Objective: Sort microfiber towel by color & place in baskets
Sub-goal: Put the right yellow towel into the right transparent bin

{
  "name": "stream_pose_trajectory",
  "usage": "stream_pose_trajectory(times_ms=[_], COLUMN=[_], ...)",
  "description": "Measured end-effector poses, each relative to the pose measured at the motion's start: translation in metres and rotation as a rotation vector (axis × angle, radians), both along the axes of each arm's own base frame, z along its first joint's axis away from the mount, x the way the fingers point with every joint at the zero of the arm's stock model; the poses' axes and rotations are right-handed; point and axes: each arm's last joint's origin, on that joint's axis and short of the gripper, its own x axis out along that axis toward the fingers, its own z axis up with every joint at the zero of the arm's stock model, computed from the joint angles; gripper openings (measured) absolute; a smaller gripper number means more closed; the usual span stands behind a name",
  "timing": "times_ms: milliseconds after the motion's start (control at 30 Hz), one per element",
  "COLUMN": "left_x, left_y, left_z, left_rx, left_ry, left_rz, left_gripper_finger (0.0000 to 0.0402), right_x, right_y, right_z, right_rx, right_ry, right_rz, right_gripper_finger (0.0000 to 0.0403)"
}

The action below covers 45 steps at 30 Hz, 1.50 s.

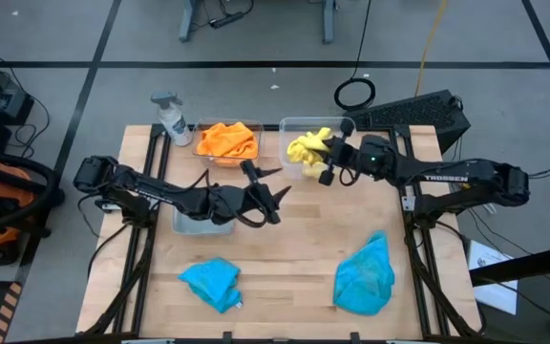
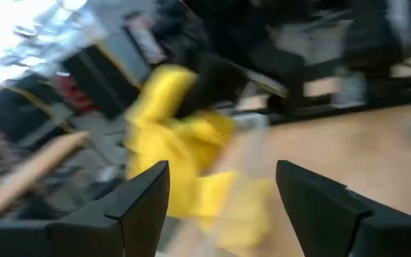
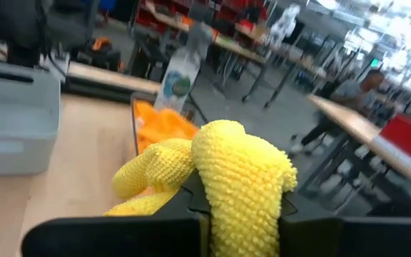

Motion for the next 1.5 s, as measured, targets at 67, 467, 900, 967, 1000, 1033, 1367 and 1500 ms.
stream_pose_trajectory(times_ms=[67,467,900,967,1000,1033,1367,1500], left_x=[-0.002,-0.004,-0.002,-0.002,-0.002,-0.001,-0.001,-0.001], left_y=[-0.001,0.001,-0.004,-0.004,-0.004,-0.004,-0.005,-0.006], left_z=[0.003,0.003,0.002,0.002,0.002,0.002,-0.001,-0.001], left_rx=[0.049,0.099,0.054,0.048,0.043,0.038,0.032,0.032], left_ry=[0.002,0.036,0.01,0.007,0.005,0.005,0.028,0.028], left_rz=[0.074,0.202,0.07,0.047,0.042,0.035,-0.012,-0.014], left_gripper_finger=[0.0262,0.0262,0.0262,0.0262,0.0262,0.0262,0.0262,0.0262], right_x=[0.002,-0.001,0.025,0.029,0.03,0.032,0.032,0.032], right_y=[-0.002,-0.017,-0.051,-0.056,-0.058,-0.059,-0.065,-0.064], right_z=[-0.004,-0.004,-0.059,-0.066,-0.07,-0.072,-0.085,-0.084], right_rx=[0.015,0.012,0.107,0.113,0.123,0.123,0.188,0.205], right_ry=[0.019,-0.004,0.101,0.088,0.091,0.087,0.114,0.102], right_rz=[-0.005,-0.062,-0.149,-0.16,-0.163,-0.166,-0.194,-0.197], right_gripper_finger=[0.0035,0.0035,0.004,0.0045,0.0048,0.0051,0.0055,0.0073])
